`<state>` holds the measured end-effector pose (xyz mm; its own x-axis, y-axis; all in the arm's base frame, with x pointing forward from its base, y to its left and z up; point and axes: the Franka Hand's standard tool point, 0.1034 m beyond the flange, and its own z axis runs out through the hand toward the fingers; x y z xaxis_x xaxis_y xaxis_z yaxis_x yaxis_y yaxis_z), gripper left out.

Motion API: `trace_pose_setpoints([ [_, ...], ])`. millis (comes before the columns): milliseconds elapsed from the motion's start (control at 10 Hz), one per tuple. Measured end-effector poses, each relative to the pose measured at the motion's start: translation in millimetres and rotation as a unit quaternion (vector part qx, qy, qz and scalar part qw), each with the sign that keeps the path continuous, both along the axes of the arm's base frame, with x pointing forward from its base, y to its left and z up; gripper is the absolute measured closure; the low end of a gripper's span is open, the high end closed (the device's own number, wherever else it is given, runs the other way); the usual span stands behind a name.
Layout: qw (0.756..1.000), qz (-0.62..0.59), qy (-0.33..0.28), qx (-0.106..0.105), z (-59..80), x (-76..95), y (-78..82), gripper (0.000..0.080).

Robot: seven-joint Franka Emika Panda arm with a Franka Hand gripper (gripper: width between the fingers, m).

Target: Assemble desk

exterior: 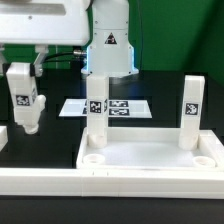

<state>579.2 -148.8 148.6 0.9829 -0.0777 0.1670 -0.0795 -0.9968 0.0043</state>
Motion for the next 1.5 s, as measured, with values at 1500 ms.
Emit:
trace_pose_setpoints([
  [1500,0.985,-0.011,-0.171,-0.022,25.2,61.5,104.2,0.0509],
])
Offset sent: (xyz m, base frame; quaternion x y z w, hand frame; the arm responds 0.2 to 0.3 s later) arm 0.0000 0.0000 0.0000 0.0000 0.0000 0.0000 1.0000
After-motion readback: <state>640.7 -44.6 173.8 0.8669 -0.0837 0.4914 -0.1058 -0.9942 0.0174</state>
